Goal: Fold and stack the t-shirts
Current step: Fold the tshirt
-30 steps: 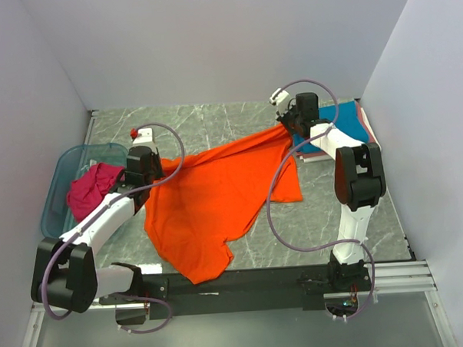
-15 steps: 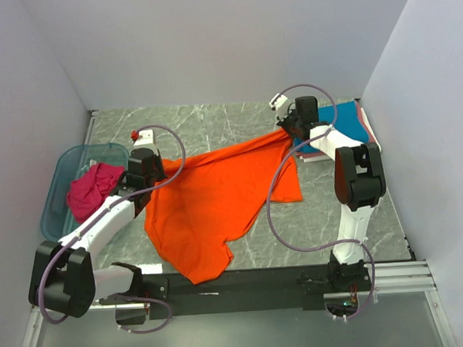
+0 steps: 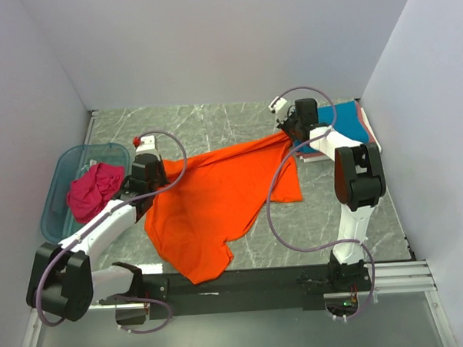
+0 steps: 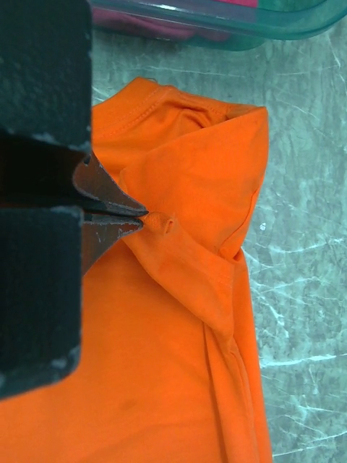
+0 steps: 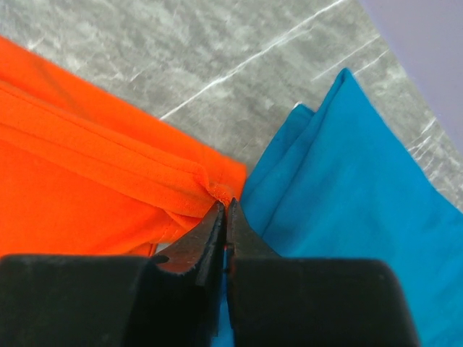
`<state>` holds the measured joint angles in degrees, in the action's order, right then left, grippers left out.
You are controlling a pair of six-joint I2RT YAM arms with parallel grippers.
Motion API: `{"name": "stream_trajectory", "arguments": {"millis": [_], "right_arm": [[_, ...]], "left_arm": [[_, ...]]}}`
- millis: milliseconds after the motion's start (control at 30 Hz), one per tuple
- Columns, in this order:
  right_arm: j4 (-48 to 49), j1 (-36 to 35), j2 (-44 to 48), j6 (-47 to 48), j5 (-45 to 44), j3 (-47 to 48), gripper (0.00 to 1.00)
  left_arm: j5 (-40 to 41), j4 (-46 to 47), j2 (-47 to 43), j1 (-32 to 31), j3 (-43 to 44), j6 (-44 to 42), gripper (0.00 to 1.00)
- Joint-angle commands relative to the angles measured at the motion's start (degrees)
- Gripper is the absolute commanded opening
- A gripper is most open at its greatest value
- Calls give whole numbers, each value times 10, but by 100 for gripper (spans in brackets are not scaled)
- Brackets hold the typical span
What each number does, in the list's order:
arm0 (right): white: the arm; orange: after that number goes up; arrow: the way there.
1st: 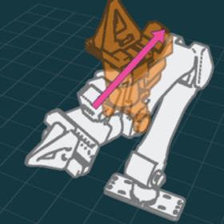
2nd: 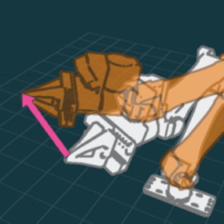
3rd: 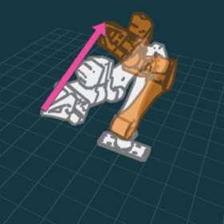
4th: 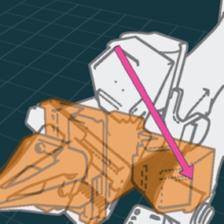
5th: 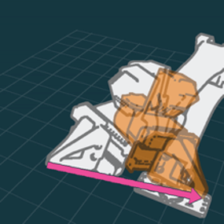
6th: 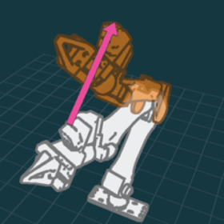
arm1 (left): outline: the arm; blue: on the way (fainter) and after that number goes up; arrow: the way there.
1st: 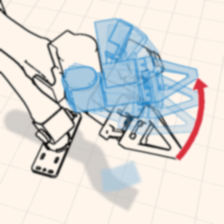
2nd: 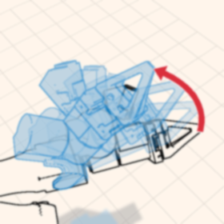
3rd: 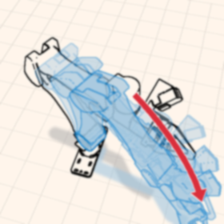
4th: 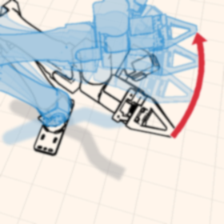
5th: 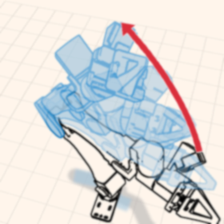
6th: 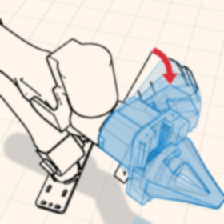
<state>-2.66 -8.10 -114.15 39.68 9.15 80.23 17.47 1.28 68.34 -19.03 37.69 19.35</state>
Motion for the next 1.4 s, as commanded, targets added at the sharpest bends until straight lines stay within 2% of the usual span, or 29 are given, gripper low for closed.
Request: {"name": "stream_trajectory", "arguments": {"millis": [0, 33, 100, 200, 233, 333, 467, 800, 1367], "right_arm": [[6, -1, 20, 22, -7, -7, 7], [5, -1, 23, 24, -6, -9, 14], [1, 0, 30, 30, -4, -13, 17], [-2, 1, 59, 33, 10, -25, 28], [-2, 1, 67, 32, 15, -29, 39], [-13, 4, 95, 31, 26, -34, 57], [-23, 5, 123, 22, 32, -40, 67], [-46, 15, 197, -14, 98, -91, 68], [-44, 17, 252, -25, 119, -160, 69]], "left_arm": [[12, 7, -22, -6, -3, 13, 0], [12, 7, -22, -6, -4, 13, 0], [13, 7, -25, -7, -6, 13, 0], [15, 6, -31, -7, -10, 13, 0], [15, 6, -32, -7, -12, 13, 0], [13, 6, -37, -7, -17, 13, 0], [12, 6, -48, -8, -24, 14, 0], [-3, 6, -74, -12, -52, 28, 0], [-2, -44, -68, -29, -35, 64, 0]]}}
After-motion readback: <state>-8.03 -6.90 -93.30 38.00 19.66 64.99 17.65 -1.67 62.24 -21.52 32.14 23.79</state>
